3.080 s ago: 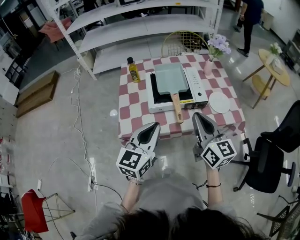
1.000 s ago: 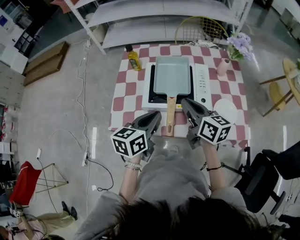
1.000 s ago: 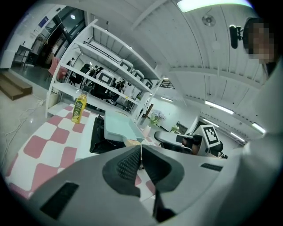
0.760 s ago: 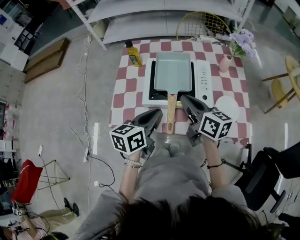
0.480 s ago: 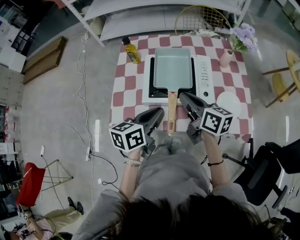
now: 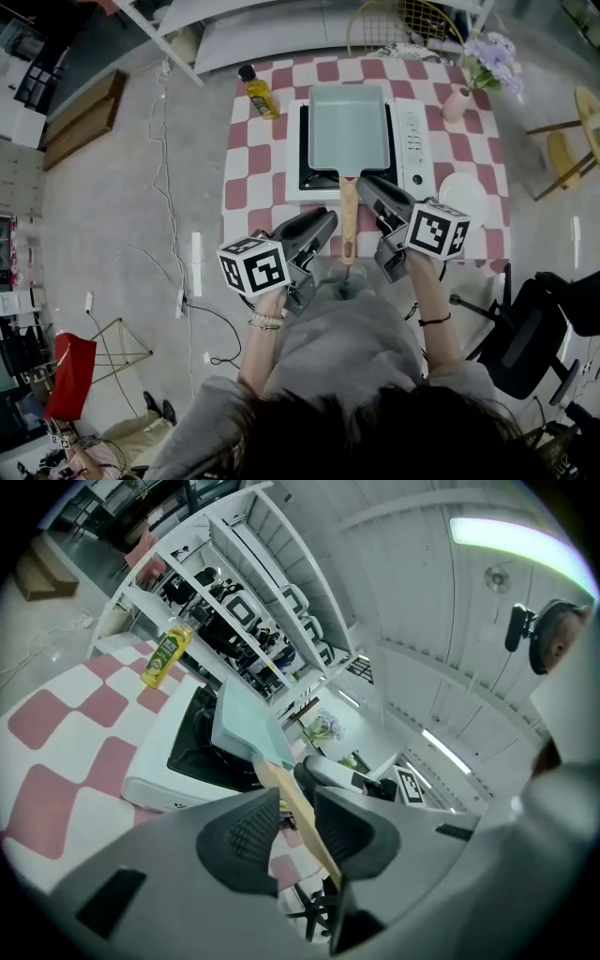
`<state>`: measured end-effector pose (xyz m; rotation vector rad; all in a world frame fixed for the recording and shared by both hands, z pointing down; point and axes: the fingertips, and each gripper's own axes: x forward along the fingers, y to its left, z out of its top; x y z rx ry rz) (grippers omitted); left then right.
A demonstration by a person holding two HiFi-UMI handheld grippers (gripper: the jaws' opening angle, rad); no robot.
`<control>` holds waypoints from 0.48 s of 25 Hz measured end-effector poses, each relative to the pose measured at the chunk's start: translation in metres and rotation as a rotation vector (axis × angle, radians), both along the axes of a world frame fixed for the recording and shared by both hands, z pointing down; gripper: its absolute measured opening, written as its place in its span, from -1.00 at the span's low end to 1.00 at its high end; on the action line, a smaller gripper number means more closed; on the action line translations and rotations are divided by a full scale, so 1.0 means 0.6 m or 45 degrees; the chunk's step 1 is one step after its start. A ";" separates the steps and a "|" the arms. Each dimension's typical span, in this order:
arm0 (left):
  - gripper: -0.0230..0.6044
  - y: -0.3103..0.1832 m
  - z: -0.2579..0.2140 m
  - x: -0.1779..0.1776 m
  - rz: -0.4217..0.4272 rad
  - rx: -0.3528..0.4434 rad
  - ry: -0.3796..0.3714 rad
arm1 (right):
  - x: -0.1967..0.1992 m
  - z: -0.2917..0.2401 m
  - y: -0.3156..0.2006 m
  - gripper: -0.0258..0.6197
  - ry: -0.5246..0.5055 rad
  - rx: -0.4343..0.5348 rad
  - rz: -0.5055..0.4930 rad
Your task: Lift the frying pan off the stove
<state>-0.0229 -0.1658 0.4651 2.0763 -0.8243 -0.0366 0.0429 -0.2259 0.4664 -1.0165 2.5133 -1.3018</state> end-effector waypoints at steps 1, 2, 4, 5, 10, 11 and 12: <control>-0.57 0.000 0.001 0.001 0.004 -0.011 0.017 | -0.002 0.002 0.000 -0.56 -0.018 -0.017 -0.002; -0.55 0.000 0.003 0.003 0.010 -0.022 0.031 | -0.003 0.004 0.001 -0.53 -0.034 -0.033 -0.005; -0.48 0.001 0.005 0.007 0.020 -0.042 0.060 | -0.005 0.008 0.000 -0.47 -0.052 -0.057 -0.006; -0.45 0.000 0.004 0.007 0.018 -0.047 0.076 | -0.006 0.009 -0.001 -0.45 -0.059 -0.066 -0.006; -0.38 -0.004 0.005 0.011 0.022 -0.064 0.140 | -0.013 0.014 -0.006 -0.36 -0.094 -0.108 -0.006; -0.36 -0.003 0.007 0.013 0.030 -0.074 0.152 | -0.013 0.017 -0.007 -0.35 -0.096 -0.118 -0.004; -0.33 -0.002 0.009 0.016 0.040 -0.087 0.163 | -0.014 0.019 -0.007 -0.33 -0.100 -0.129 -0.001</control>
